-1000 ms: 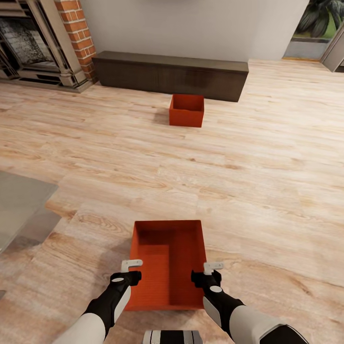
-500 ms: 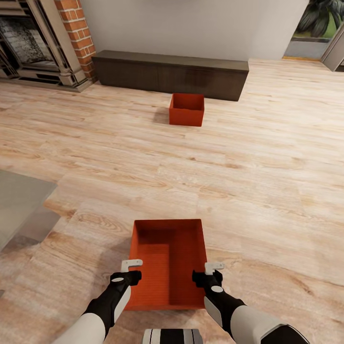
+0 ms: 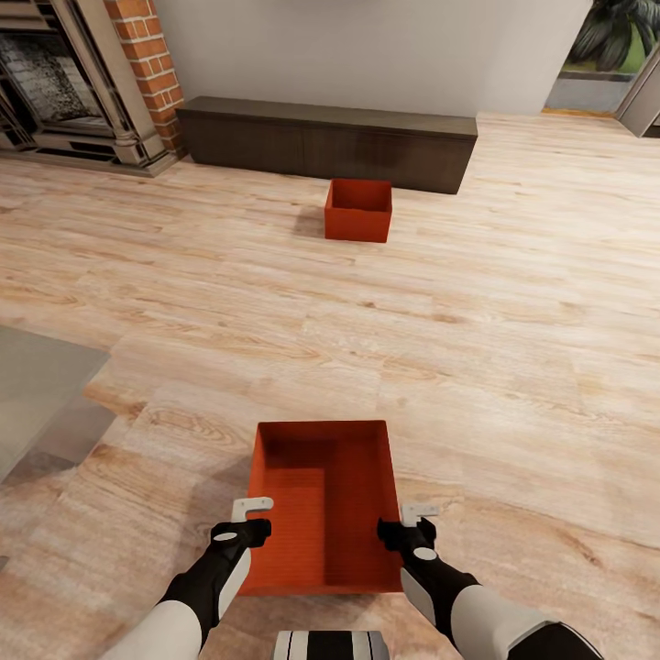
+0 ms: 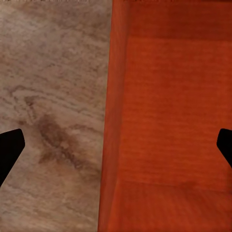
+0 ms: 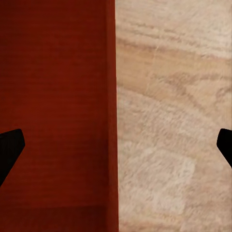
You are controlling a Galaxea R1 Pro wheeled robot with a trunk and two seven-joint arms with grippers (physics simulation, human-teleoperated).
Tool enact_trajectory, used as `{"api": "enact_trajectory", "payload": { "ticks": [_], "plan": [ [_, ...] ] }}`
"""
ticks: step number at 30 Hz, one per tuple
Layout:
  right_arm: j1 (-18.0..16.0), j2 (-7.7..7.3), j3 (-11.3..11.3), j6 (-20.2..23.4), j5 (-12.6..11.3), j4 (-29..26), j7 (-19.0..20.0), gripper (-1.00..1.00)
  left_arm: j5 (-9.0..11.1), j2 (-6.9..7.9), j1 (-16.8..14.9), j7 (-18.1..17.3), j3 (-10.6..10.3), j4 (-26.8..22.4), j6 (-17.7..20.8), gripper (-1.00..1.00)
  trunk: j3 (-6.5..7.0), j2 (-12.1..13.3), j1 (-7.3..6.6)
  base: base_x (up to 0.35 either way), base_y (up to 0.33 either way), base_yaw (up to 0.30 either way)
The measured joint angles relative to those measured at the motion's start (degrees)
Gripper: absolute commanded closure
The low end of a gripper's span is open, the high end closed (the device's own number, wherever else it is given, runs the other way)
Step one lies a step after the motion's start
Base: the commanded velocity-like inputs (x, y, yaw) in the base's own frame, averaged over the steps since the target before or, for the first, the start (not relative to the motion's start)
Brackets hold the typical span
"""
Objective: Move the two storage containers from the living room to the garage. In the garage, place one container on the floor and stack the other container on top of it (either order is fine).
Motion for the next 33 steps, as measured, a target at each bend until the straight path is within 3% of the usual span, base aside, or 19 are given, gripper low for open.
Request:
{"api": "enact_trajectory", "payload": {
  "ticks": [24,29,33],
  "plan": [
    [0.0,0.47,0.0,0.0,-0.2,0.1,0.0,-1.0,0.0,0.0,0.0,0.0,0.1,0.0,-0.1,-1.0,0.0,0.0,0.0,0.0,0.0,0.0],
    [0.1,0.49,0.0,0.0,-0.2,0.1,0.0,-1.0,0.0,0.0,0.0,0.0,0.0,0.0,-0.1,-1.0,-0.89,-2.0,1.09,0.0,0.0,0.0],
    [0.0,0.47,0.0,0.0,-0.2,0.1,0.0,-1.0,0.0,0.08,0.0,0.0,0.0,0.0,-0.2,-1.0,-0.9,-2.0,1.1,0.0,0.0,0.0]
  ]
}}
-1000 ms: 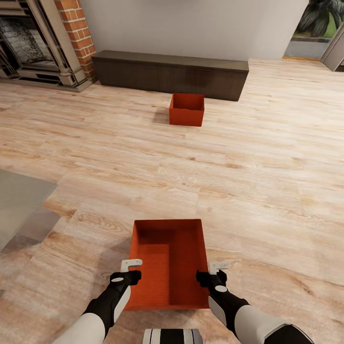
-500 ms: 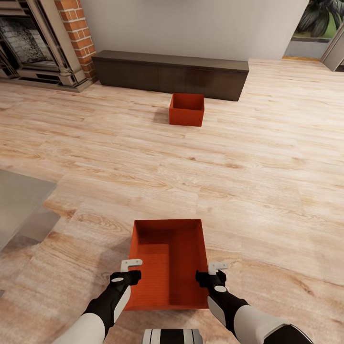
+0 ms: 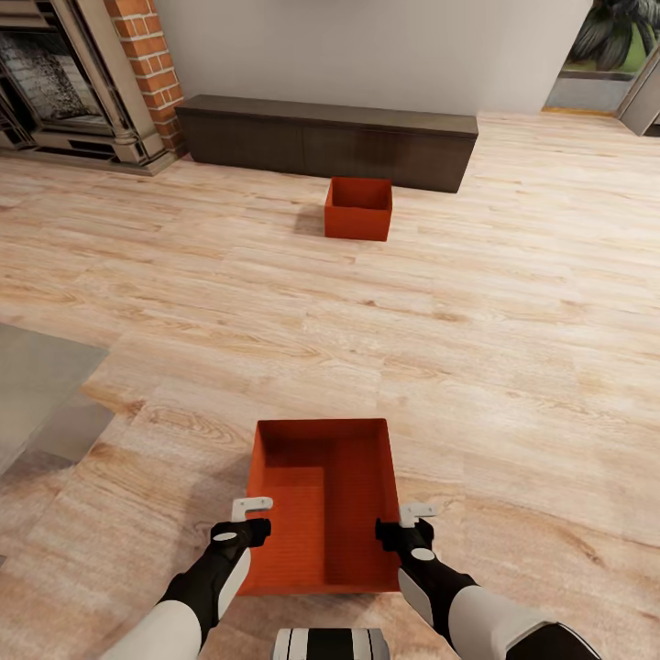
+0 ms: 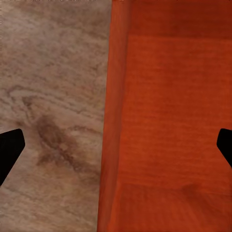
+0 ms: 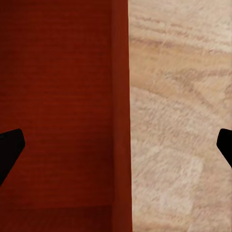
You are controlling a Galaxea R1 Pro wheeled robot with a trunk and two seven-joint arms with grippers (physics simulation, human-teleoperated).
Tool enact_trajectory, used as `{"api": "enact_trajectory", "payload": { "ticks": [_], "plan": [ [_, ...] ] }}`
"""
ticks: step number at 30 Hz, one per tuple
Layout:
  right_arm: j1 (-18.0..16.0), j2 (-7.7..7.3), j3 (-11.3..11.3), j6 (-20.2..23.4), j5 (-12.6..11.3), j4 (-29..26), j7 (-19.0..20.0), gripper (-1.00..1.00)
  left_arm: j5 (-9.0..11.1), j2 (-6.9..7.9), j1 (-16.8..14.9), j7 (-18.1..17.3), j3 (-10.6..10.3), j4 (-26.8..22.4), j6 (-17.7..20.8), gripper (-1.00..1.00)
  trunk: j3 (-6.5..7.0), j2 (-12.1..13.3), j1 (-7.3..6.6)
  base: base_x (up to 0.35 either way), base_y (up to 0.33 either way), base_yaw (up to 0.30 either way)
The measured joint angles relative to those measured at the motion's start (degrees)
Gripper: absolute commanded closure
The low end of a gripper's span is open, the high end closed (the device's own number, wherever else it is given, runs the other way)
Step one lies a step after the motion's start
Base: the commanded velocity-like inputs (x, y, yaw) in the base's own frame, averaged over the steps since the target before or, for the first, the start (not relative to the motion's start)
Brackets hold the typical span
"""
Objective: Move the two storage containers from the living room to the garage. In the garage, place one container on the floor and stack the other container on top of it (either order is fine).
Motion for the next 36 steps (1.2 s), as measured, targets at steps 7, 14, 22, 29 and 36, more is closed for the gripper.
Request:
{"api": "enact_trajectory", "payload": {
  "ticks": [7,14,22,29,36],
  "plan": [
    [0.0,-0.14,0.0,0.0,0.0,0.0,0.0,-1.0,-0.3,0.95,0.0,0.0,-0.5,0.0,0.0,-1.0,0.0,0.0,0.0,0.0,0.0,0.0],
    [0.0,-0.16,0.0,-0.1,0.0,0.0,0.0,-1.0,-1.5,1.5,0.0,0.1,-0.7,0.0,0.0,-1.0,0.0,0.0,0.0,0.0,0.0,0.0],
    [0.0,-0.16,0.0,-0.2,0.0,0.0,0.0,-1.0,-1.9,1.71,0.0,0.1,-0.6,0.0,-0.1,-1.0,0.0,0.0,0.0,0.0,0.0,0.0],
    [0.0,-0.23,0.0,-0.2,0.0,0.0,0.1,-1.0,-1.9,1.69,0.0,0.1,-0.6,0.0,-0.1,-1.0,0.0,0.0,0.0,0.0,0.0,0.0],
    [0.0,-0.26,0.0,-0.2,-0.1,0.0,0.1,-1.0,-1.9,1.69,0.0,0.1,-0.6,0.0,-0.1,-1.0,-1.07,-2.4,1.31,0.0,0.0,0.0]
  ]
}}
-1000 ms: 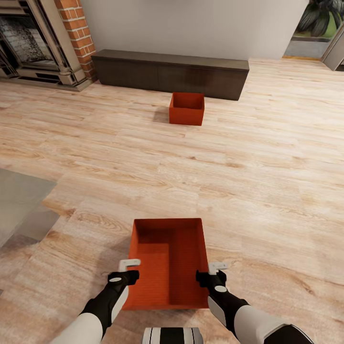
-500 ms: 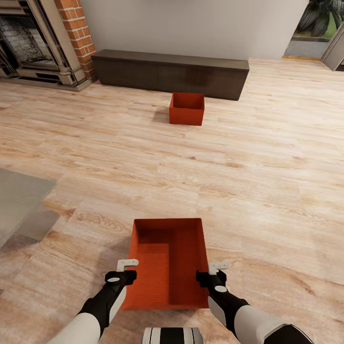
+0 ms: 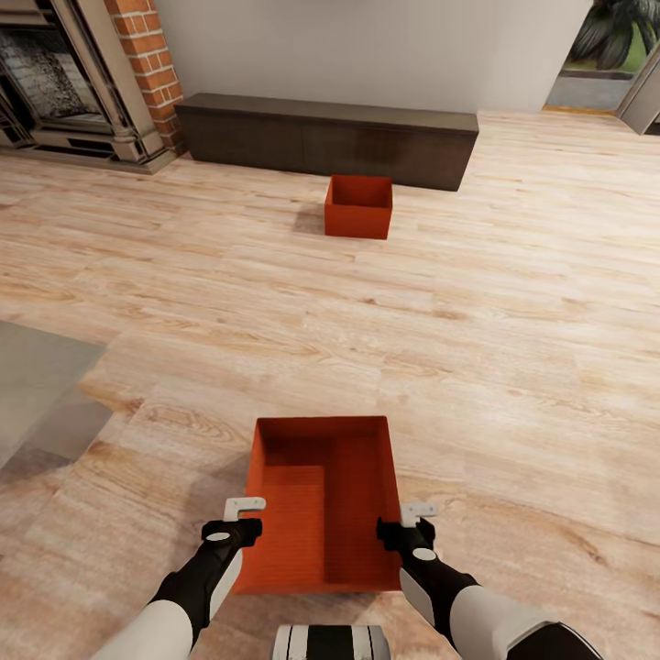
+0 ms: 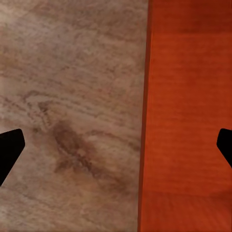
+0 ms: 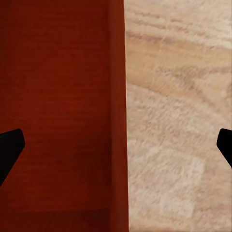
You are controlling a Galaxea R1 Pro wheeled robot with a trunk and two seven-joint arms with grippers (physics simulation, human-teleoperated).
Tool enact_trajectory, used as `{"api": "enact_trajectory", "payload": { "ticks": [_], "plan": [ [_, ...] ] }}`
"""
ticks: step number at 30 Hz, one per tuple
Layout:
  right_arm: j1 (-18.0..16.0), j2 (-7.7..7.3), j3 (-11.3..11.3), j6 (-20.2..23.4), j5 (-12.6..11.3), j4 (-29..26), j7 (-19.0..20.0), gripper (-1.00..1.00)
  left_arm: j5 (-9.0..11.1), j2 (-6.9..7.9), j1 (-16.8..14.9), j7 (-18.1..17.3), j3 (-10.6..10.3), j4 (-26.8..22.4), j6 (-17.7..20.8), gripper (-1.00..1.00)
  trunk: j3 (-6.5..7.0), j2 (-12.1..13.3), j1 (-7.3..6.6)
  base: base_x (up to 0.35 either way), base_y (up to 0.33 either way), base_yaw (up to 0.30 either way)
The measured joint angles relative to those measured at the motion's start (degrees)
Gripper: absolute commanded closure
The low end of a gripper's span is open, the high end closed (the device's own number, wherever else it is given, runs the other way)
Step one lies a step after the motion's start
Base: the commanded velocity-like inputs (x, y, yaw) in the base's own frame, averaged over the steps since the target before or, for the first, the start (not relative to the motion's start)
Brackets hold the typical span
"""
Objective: Move the two storage containers from the living room to the garage. In the garage, place one container on the floor and stack the other container on top of it (either order is fine).
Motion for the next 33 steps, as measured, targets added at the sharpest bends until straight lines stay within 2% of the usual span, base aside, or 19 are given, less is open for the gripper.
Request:
{"api": "enact_trajectory", "payload": {
  "ticks": [5,33],
  "plan": [
    [0.0,-0.06,0.0,0.0,0.0,0.0,0.0,-1.0,0.0,0.0,0.0,0.0,0.0,0.0,0.0,-1.0,-0.9,-2.0,1.1,0.0,0.0,0.0],
    [0.0,-0.07,-0.1,0.0,0.0,0.0,-0.1,-1.0,0.0,-0.06,0.0,0.0,0.1,0.0,0.0,-1.0,-0.9,-2.0,1.1,0.0,0.0,0.0]
  ]
}}
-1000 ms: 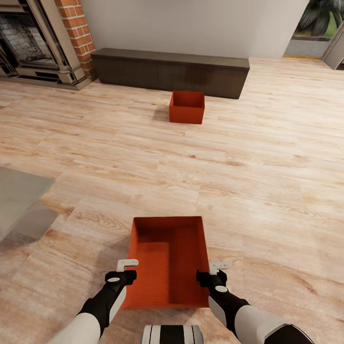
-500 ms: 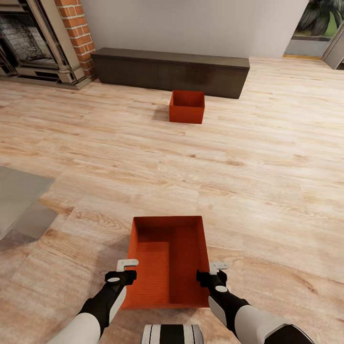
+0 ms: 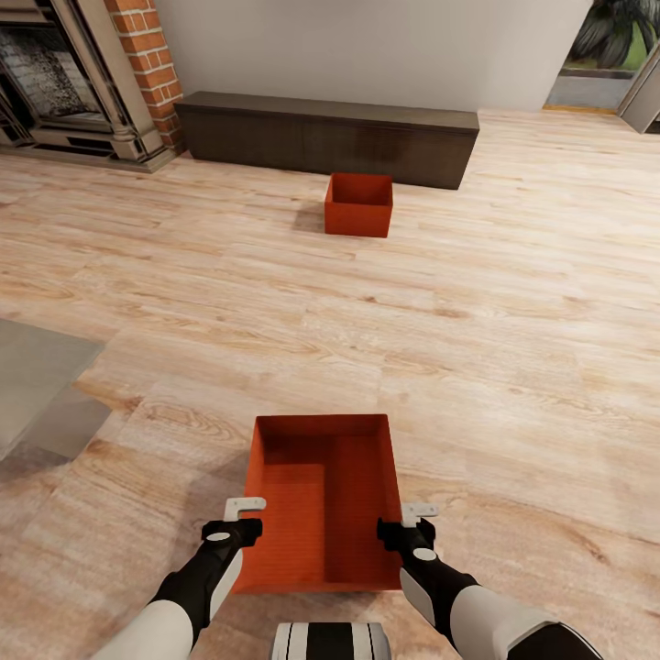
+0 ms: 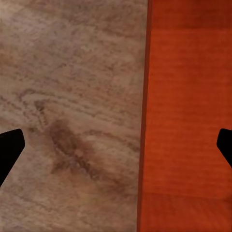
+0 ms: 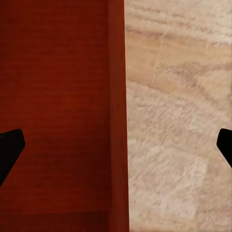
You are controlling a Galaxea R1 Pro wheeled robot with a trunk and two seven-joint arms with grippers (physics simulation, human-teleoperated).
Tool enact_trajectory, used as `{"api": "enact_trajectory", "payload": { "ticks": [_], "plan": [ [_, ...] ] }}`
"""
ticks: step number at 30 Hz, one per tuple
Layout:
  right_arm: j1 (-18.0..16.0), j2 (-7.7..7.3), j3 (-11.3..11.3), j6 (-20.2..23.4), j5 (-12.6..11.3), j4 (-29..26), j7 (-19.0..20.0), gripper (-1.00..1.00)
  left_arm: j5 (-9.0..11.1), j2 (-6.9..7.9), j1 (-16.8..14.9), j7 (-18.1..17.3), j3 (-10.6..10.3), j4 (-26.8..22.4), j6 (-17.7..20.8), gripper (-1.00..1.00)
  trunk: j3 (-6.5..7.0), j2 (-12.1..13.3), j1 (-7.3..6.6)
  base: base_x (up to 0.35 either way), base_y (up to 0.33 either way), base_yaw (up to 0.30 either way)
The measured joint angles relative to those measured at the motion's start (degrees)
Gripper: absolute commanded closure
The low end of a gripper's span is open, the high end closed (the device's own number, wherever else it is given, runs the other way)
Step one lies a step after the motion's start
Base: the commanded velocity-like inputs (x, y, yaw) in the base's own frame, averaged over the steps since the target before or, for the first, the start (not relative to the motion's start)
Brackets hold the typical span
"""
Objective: Move the two storage containers from the living room to the garage. In the garage, place one container on the floor and stack the other container on top of it (either order is fine).
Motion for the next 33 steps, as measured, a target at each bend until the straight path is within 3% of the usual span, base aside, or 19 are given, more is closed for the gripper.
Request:
{"api": "enact_trajectory", "payload": {
  "ticks": [19,25,33],
  "plan": [
    [0.0,-0.07,0.0,0.0,0.0,0.0,0.0,-1.0,0.1,-0.03,0.0,0.0,0.0,0.0,0.0,-1.0,0.0,0.0,0.0,0.0,0.0,0.0],
    [0.0,-0.09,0.0,0.0,0.0,0.0,0.0,-1.0,0.1,-0.03,0.0,0.0,0.2,0.0,0.0,-1.0,-1.07,-2.4,1.31,0.0,0.0,0.0],
    [0.0,-0.09,0.0,0.0,0.0,0.0,0.0,-1.0,0.1,-0.06,0.0,0.0,0.2,0.0,0.2,-1.0,-1.08,-2.4,1.32,0.0,0.0,0.0]
  ]
}}
